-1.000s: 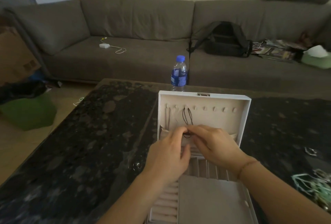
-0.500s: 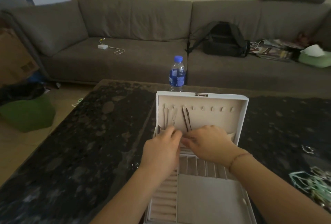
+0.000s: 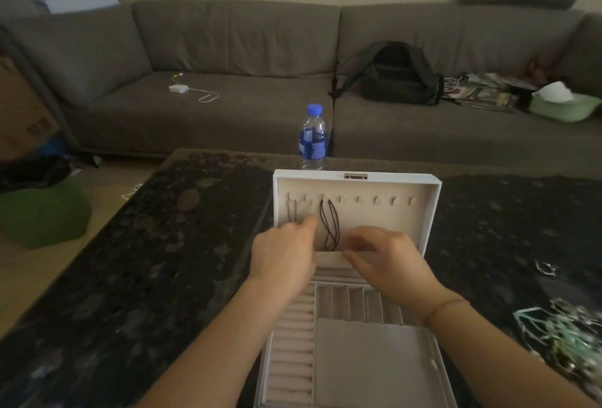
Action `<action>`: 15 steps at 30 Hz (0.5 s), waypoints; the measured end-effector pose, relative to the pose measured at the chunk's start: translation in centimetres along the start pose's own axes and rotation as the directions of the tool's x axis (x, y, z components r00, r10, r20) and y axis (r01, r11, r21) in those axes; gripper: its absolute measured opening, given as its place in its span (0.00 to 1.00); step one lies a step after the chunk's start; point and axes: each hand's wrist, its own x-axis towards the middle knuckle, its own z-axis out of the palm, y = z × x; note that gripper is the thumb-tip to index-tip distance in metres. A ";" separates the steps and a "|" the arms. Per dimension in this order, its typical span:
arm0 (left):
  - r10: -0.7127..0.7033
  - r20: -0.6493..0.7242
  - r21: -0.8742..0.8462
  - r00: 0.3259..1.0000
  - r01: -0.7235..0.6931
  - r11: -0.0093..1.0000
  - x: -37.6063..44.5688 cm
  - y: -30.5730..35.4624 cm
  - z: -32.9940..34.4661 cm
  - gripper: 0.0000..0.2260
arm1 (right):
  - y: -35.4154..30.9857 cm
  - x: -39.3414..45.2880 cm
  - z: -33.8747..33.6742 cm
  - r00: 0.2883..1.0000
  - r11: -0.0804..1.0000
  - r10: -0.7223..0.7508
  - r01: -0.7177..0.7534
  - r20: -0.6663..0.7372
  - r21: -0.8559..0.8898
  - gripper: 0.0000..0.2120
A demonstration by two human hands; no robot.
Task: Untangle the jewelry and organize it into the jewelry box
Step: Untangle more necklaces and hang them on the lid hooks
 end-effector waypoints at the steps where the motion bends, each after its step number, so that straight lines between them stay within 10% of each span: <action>1: -0.016 0.008 0.008 1.000 0.016 1.000 0.2 0.0 0.0 0.06 | -0.2 0.1 0.5 0.999 0.998 -0.023 0.024 0.023 -0.057 0.14; 15: 0.180 0.100 -0.004 0.979 -0.181 0.984 -0.8 -1.2 -0.1 0.10 | 0.0 0.1 3.4 0.948 0.951 -0.274 0.242 -0.162 -0.194 0.05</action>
